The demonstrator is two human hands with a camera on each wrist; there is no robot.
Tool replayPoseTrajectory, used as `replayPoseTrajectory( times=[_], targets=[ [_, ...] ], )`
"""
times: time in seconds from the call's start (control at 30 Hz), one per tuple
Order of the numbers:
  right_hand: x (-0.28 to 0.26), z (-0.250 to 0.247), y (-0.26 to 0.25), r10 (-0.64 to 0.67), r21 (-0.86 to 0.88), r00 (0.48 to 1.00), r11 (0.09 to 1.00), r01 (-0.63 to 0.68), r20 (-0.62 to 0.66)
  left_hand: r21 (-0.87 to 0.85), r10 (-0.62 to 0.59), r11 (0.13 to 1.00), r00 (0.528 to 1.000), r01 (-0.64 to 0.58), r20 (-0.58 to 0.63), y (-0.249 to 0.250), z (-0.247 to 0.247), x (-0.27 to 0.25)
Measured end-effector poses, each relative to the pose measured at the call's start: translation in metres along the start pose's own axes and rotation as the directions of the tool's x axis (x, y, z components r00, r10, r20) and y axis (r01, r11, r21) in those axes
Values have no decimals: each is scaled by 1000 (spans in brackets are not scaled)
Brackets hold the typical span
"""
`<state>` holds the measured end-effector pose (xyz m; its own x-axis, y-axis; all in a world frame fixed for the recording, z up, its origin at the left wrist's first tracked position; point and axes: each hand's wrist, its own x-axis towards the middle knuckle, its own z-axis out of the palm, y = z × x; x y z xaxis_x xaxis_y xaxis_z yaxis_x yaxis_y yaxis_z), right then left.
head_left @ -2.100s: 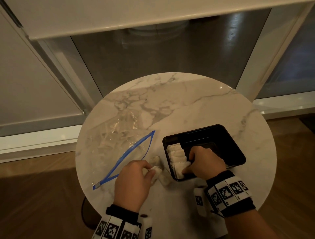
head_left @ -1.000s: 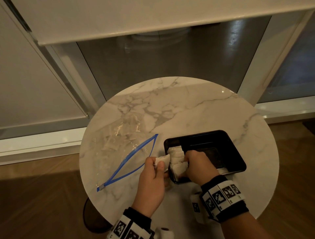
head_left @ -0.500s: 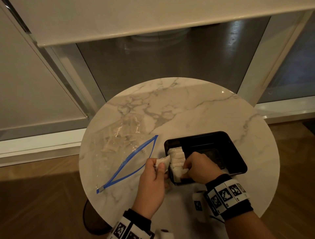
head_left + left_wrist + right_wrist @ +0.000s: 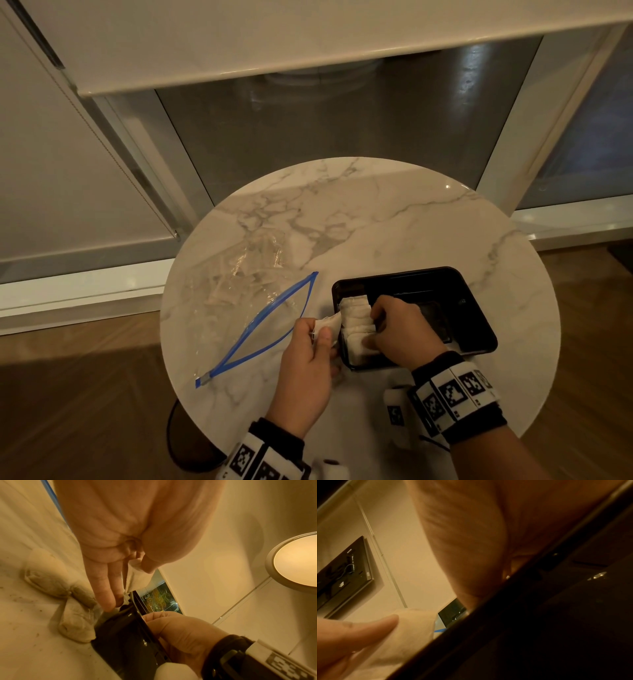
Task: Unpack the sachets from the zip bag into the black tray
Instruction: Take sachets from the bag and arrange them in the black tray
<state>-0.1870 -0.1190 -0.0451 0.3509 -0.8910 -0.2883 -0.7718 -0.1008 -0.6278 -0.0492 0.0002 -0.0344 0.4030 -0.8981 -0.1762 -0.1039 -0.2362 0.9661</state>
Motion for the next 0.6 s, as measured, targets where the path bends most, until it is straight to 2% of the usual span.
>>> replayPoseTrajectory(
  times=[0.17,0.37,0.43,0.5,0.53,0.6],
  targets=[
    [1,1,2,-28,35,998,999,30,-63,23,11,1000,1000,-10,-24,-3,-2,2],
    [1,4,5,-56,-124,998,991,50,-43,50,77,996,996,-75,-42,2,-5,-1],
    [-1,4,3,-85,-124,992,990,74,-94,104,131,987,990,-125,-53,5,-8,-3],
    [-6,-1,-1,-175,-6,970,984,176,-169,139,187,975,980,-176,-73,8,-11,-4],
    [-9,-5,-5,-215,128,961,963,239,-174,136,205,972,976,-193,-76,10,-12,-5],
    [-20,-14,-14,-272,466,960,842,272,-68,91,198,977,978,-192,-65,11,-14,-6]
  ],
)
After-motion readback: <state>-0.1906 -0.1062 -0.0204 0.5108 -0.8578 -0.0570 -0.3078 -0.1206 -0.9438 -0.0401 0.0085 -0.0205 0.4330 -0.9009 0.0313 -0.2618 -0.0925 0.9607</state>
